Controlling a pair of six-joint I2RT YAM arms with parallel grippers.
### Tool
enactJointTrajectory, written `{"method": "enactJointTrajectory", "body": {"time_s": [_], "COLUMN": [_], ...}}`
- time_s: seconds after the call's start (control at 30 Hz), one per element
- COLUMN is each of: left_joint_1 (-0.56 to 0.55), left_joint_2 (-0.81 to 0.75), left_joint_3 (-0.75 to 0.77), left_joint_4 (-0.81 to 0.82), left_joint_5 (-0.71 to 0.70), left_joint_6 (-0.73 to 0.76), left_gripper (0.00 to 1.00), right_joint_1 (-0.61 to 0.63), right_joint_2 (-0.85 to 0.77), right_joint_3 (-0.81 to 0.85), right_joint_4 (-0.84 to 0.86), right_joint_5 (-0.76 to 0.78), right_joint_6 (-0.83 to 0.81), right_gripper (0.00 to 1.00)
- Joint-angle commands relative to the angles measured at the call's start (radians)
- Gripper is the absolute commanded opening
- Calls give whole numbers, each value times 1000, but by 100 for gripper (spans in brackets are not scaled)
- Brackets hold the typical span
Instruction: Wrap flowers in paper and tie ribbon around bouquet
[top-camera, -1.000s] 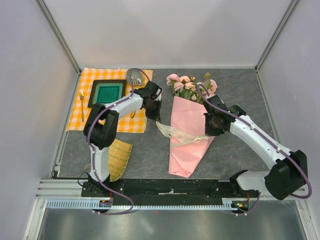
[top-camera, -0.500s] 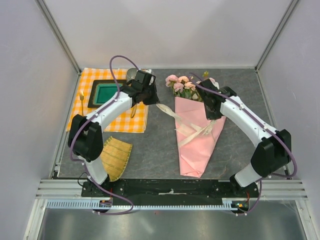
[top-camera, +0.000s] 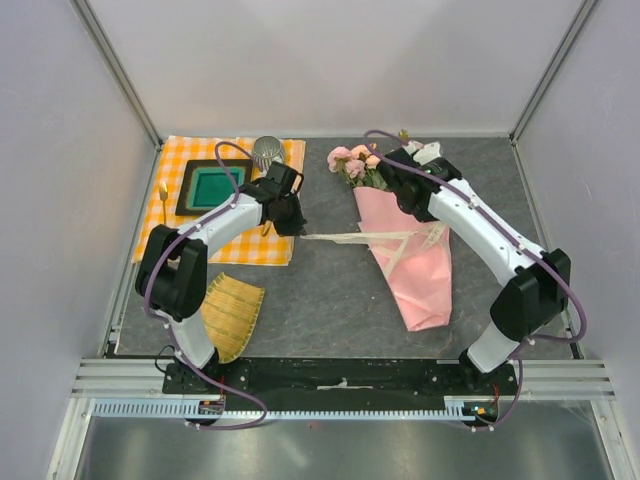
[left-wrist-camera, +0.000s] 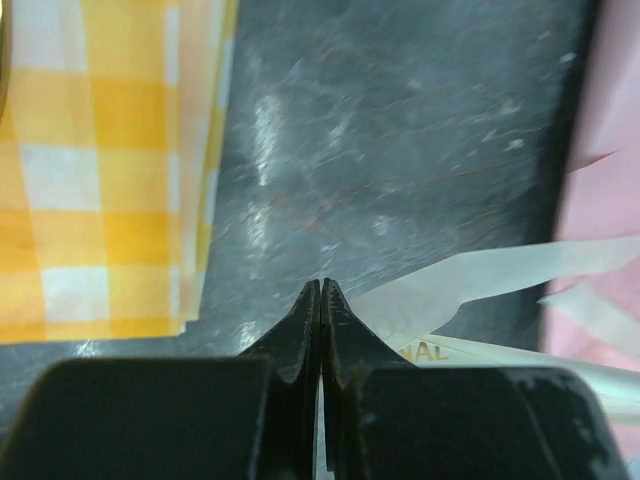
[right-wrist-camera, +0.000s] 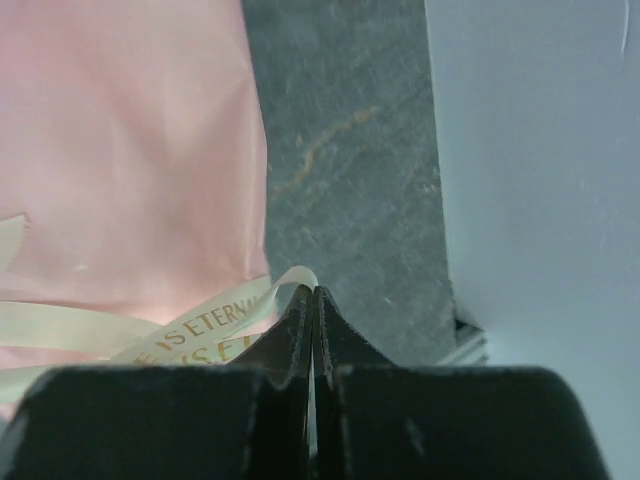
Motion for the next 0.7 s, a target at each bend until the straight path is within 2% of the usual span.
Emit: {"method": "enactJointTrajectory", "body": {"time_s": [0.0,0.07,0.1,0.13,0.23,0.3,0.4,0.43,0.47,0.5,0.53,0.6,0.67], "left_joint_1": [9,9,8,8,8,8,8,8,8,8,8,8,8], "left_joint_2": [-82,-82,-82,-82,-87,-99,-102,-99,-99,-98,-90,-78,-69], "left_joint_3": [-89,-104,-120,-127,-140,-150,-155,-155,-155,-158,-160,-150,-146], "left_joint_4": [2,9,20,28,37,40,48,46,46,48,55,59,60], "left_joint_5": [-44,-14,-3,8,25,28,31,33,30,30,34,54,62], "left_joint_6": [-62,-67,-70,-70,-56,-48,-39,-39,-39,-42,-42,-44,-45], "left_gripper": [1,1,1,1,1,1,1,1,1,1,1,1,1], "right_joint_1": [62,95,97,98,104,119,123,127,141,177,190,193,184], "right_joint_2": [-114,-125,-128,-126,-67,-39,-16,-40,-57,-77,-105,-119,-110], "right_joint_3": [51,39,2,-16,-23,-47,-96,-119,-144,-197,-216,-222,-213], "right_joint_4": [208,293,353,443,468,484,530,594,640,754,798,841,875], "right_joint_5": [120,38,-203,-299,-514,-512,-281,-223,-85,-20,-4,-97,-272], "right_joint_6": [3,-50,-158,-194,-267,-301,-283,-289,-327,-361,-395,-432,-420], "right_gripper": [0,0,0,0,0,0,0,0,0,0,0,0,4]}}
